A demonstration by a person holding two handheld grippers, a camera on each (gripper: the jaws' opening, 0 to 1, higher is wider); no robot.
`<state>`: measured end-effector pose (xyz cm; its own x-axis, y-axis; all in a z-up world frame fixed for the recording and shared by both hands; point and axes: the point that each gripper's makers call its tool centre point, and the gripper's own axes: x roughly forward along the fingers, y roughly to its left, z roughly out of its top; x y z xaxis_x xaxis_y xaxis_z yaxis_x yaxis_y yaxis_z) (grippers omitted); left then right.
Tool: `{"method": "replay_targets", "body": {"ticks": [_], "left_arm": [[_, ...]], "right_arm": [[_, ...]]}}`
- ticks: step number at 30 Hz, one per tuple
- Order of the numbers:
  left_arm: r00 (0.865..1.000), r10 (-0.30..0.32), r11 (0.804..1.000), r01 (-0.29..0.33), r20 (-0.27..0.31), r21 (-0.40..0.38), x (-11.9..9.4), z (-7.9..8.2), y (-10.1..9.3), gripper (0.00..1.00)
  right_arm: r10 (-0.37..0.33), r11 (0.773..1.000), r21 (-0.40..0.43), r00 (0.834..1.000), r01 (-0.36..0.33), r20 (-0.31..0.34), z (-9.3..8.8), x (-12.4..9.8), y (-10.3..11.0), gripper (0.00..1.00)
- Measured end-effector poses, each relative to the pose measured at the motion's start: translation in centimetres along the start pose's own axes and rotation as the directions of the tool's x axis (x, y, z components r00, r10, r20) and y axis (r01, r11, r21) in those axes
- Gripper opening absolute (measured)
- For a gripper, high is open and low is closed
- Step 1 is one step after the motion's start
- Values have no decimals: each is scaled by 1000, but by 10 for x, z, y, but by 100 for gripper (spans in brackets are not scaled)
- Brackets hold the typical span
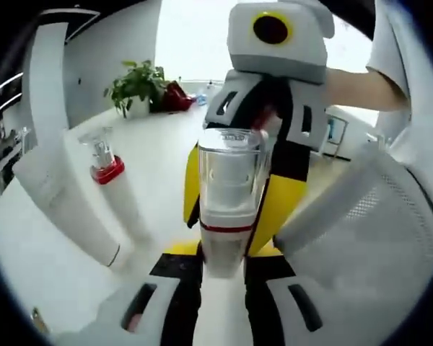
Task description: Arrange the skincare products in the storage area until every visible bottle or jar stands upright without overlapping.
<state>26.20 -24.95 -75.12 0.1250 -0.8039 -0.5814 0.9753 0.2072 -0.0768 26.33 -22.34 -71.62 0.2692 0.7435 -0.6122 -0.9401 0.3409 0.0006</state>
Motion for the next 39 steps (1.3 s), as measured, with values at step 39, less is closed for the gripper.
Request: {"method": "replay_targets", "body": {"ticks": [39], "left_arm": [[996, 72, 995, -67, -53, 80, 54, -25, 55, 19]], "right_arm": [[-229, 970, 55, 963, 239, -145, -45, 24, -63, 22]]}}
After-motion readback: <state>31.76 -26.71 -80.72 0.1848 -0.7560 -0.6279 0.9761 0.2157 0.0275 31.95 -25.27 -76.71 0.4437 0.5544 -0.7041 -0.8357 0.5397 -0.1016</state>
